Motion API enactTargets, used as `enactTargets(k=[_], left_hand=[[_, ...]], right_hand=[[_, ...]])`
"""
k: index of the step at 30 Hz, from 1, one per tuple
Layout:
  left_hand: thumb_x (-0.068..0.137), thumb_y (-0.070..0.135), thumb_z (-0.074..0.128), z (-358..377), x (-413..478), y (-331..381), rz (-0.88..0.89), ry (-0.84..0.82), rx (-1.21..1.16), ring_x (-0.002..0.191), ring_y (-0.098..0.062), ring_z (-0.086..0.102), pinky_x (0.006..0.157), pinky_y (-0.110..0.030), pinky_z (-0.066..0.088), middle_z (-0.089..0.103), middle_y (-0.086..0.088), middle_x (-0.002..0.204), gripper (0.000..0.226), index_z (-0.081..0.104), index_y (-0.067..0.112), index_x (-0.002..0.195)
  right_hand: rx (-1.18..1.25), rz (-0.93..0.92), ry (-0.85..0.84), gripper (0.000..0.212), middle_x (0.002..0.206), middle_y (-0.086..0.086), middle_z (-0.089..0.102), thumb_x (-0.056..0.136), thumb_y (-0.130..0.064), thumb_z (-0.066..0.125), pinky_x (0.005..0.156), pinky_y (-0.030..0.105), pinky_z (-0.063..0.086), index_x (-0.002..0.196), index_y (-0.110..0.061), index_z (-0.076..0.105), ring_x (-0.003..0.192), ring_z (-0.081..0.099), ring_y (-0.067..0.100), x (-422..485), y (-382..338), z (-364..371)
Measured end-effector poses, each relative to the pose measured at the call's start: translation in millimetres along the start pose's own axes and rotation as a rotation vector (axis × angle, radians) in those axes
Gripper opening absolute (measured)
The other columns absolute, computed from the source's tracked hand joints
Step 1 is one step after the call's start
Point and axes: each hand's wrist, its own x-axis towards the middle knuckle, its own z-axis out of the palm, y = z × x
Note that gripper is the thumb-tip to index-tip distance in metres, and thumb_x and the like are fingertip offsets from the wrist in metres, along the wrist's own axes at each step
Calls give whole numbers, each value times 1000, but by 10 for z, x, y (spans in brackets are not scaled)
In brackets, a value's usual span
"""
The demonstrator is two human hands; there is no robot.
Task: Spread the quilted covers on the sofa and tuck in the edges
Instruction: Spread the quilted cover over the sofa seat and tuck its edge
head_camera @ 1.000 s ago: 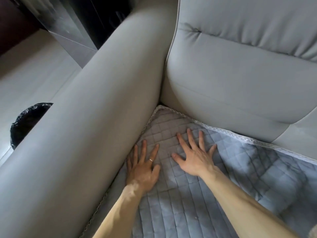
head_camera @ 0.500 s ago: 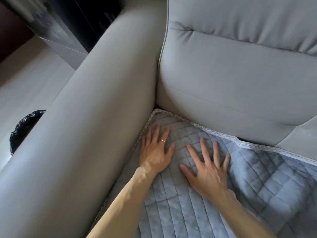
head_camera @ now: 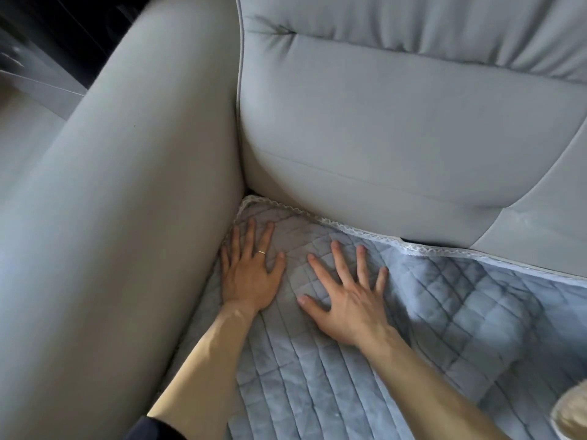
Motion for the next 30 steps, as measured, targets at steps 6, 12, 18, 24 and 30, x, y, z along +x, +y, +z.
enactTargets(k=[6, 12, 18, 24, 30], left_hand=[[101, 47, 20, -357, -98, 294, -122, -254, -24, 149, -29, 0, 120, -50, 8, -2, -5, 164, 60, 5, 28, 156], [100, 48, 29, -506, -986, 1264, 169, -218, -152, 149, -21, 12, 120, -47, 12, 10, 1, 163, 60, 14, 31, 155], [95, 63, 25, -361, -1384, 2268, 283, -287, -162, 150, -18, -5, 122, -47, 4, -4, 2, 164, 80, 4, 15, 156], [83, 83, 10, -34, -1319, 2262, 236, -317, 7, 148, -24, -19, 115, -60, -5, -21, 17, 159, 83, -8, 41, 152], [79, 87, 3, -13, -1291, 2347, 128, -341, -2, 149, -21, -17, 117, -61, -4, -21, 17, 159, 77, -8, 54, 148]], right_hand=[[407, -42, 146, 62, 159, -8, 29, 91, -58, 47, 119, 40, 22, 148, -36, 37, 148, 19, 12, -439, 188, -400], [574, 215, 462, 38, 118, -16, 59, 91, -48, 51, 94, 13, 40, 124, -29, 59, 112, 51, 0, -1842, 889, -388], [347, 320, 471, 50, 143, 5, 51, 94, -46, 40, 107, 39, 40, 131, -18, 58, 132, 47, 25, -2152, 1763, -341], [105, 522, 95, 67, 164, 0, 8, 90, -70, 12, 111, 62, 20, 153, -45, 7, 146, 16, 39, -1837, 2447, -263], [214, 719, -38, 72, 163, -10, 1, 84, -82, 13, 109, 68, 15, 147, -54, -7, 145, 13, 41, -2292, 2757, -149]])
